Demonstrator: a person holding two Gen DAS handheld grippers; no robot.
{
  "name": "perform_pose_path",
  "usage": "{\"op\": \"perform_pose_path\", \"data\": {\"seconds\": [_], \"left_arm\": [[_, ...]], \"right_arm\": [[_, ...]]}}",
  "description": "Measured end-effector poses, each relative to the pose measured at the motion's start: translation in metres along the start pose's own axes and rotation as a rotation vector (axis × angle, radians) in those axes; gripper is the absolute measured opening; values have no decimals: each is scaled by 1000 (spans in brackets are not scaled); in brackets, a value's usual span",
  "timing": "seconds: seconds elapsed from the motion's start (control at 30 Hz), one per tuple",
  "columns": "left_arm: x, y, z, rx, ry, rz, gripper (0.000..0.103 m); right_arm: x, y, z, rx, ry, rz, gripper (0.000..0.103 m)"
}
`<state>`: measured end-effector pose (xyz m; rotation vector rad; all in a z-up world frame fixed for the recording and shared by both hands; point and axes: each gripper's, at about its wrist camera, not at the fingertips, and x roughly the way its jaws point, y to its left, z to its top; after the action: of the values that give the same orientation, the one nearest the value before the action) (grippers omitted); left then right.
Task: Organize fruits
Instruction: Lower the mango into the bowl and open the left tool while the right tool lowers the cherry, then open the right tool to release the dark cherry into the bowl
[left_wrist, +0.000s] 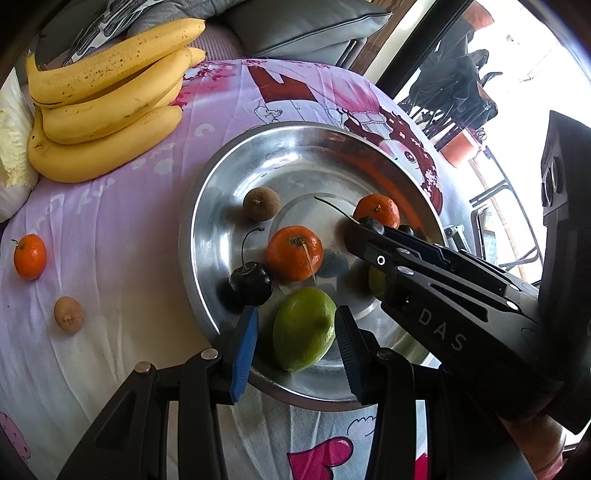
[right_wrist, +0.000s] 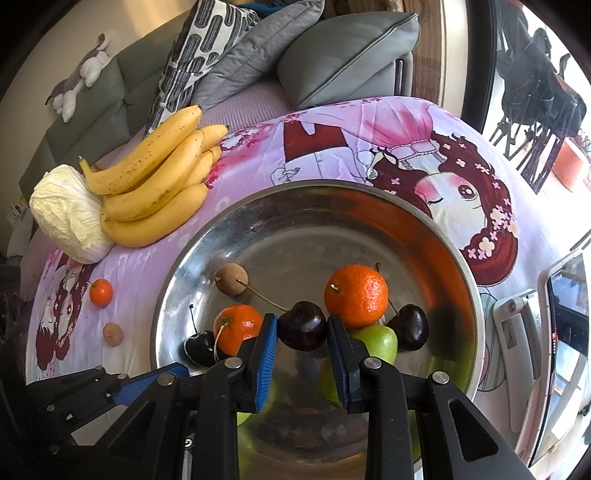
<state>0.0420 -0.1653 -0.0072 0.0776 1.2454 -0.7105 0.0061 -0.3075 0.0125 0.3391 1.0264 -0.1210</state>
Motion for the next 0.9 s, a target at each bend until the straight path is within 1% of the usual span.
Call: {"op": "perform_pose_path", "data": {"seconds": [0.33, 0.53, 0.7, 0.9], "left_arm": [[-7, 0, -1, 4, -8, -5, 44], [-13, 2, -1, 1, -16, -8, 44], [-24, 8, 0, -12, -47, -8, 44], [-36, 25, 2, -65, -88, 17, 44]], "right_arm": [[0, 0, 1, 5, 4, -8, 32], [-7, 0, 3, 5, -25, -8, 32], [-14, 2, 5, 5, -58, -2, 32], [-16, 1, 5, 13, -63, -6, 32]]}}
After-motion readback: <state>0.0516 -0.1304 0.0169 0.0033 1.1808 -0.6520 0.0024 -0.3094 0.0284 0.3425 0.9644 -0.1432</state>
